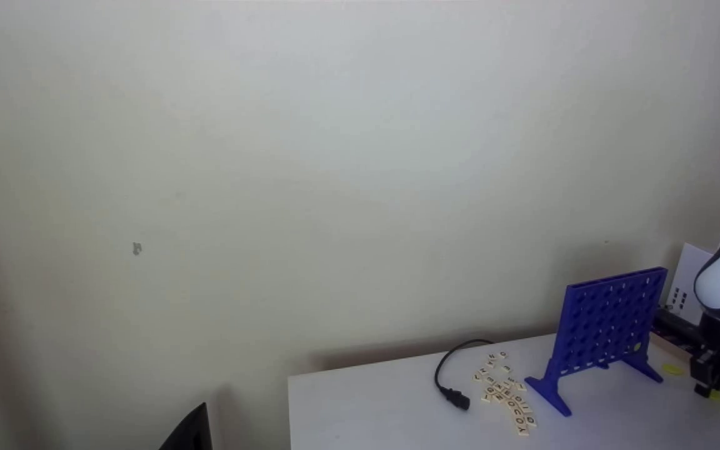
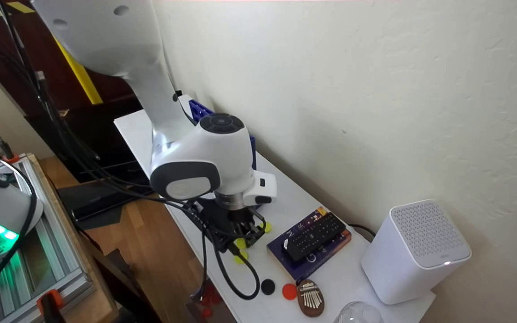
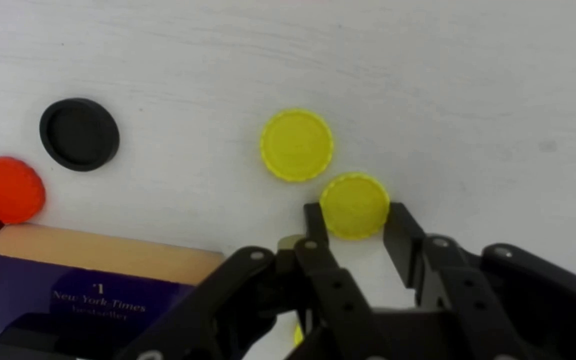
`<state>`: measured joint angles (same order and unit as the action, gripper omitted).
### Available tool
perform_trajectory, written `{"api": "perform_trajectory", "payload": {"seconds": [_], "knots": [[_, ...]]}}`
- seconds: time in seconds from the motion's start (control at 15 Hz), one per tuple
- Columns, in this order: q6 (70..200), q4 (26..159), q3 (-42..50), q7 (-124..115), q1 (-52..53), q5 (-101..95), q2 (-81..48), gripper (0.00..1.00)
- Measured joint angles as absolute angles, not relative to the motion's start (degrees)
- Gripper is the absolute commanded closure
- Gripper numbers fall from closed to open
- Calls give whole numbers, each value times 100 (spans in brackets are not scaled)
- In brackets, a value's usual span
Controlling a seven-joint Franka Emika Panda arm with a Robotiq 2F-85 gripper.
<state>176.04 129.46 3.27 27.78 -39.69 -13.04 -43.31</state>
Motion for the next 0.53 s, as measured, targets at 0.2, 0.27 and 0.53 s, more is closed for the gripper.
{"api": "perform_trajectory", "payload": {"seconds": [0.2, 0.27, 0.53], "knots": [[17628, 12979, 301, 2778, -4070, -1303, -4306, 90], [17663, 13006, 287, 2778, -4113, -1303, -4291, 90], [17951, 13177, 140, 2777, -4367, -1303, -4198, 90]]}}
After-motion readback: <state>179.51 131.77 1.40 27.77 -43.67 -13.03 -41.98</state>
